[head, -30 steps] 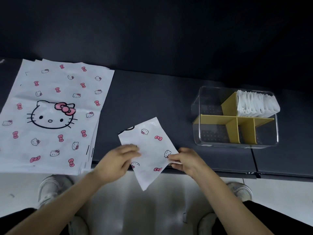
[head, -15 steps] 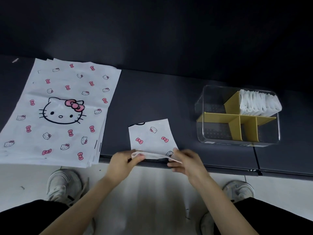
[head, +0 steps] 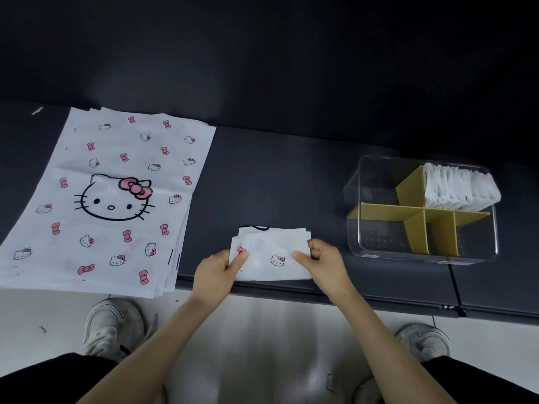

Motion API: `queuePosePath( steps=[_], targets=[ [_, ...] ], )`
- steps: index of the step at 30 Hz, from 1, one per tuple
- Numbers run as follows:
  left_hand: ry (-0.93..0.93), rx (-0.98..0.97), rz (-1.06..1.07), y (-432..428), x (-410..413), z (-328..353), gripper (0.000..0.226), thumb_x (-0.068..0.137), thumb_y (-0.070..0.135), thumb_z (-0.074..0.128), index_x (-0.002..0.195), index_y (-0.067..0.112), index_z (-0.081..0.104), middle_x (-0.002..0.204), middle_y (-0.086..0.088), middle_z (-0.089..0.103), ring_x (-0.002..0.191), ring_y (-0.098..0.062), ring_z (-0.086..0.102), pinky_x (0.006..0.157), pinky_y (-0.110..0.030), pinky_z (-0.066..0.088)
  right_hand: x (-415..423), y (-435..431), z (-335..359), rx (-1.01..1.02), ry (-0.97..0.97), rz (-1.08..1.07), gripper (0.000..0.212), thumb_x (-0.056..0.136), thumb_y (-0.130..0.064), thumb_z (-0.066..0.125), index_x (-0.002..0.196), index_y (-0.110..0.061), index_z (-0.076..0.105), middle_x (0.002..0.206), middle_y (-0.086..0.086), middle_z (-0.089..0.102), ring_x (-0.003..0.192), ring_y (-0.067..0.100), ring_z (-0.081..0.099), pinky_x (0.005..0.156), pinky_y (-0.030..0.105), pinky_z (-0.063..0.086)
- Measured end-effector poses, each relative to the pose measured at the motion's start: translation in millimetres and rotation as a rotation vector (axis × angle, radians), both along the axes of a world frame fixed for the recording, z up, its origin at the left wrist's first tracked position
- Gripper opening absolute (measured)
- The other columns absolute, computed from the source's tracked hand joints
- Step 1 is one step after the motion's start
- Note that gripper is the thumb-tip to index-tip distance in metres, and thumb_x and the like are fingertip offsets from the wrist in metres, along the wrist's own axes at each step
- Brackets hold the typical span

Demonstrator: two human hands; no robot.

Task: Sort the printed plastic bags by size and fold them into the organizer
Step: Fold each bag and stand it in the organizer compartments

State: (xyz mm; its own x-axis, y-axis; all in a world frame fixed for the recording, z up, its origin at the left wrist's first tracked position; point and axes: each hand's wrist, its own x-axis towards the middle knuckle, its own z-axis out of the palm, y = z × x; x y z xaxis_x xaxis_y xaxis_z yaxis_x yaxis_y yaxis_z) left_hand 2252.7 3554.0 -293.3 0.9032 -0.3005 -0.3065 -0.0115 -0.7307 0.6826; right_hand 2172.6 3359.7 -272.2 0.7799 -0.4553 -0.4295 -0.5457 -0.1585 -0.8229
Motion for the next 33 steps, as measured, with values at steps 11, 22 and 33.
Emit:
queuePosePath(
  steps=[11,22,33],
  targets=[
    [-0.177,0.010,0.291,-19,-4,-7,0.016,0.090,0.025,0.063,0.083,0.012,0.059,0.066,0.006,0.060,0.063,-0.022,0.057,0.054,-0.026,0.034,10,6,-16,0.006,0.086,-0.232,0.044,0.079,-0.008,0.064,0.054,-0.014,0.028,0.049,-0.005,0.024,0.052,0.012,0.019,0.046,0.022,0.018],
    [-0.646,0.384,-0.546,-38,-1,-29,0.047,0.097,0.028,0.036,0.133,0.004,0.053,0.141,-0.019,0.046,0.133,-0.036,0.041,0.112,-0.042,0.019,16,5,-15,0.009,0.134,-0.242,0.042,0.081,-0.006,0.062,0.051,-0.014,0.033,0.047,-0.006,0.030,0.049,0.011,0.025,0.044,0.021,0.022],
    [-0.492,0.472,-0.551,-38,1,-35,0.065,0.097,0.059,0.004,0.148,0.021,0.017,0.155,-0.011,0.025,0.143,-0.029,0.022,0.114,-0.044,0.010,-7,15,-7,-0.528,0.337,-0.194,0.052,0.086,-0.036,0.065,0.130,-0.020,0.043,0.111,-0.002,0.062,0.094,0.019,0.062,0.068,0.026,0.040]
  ],
)
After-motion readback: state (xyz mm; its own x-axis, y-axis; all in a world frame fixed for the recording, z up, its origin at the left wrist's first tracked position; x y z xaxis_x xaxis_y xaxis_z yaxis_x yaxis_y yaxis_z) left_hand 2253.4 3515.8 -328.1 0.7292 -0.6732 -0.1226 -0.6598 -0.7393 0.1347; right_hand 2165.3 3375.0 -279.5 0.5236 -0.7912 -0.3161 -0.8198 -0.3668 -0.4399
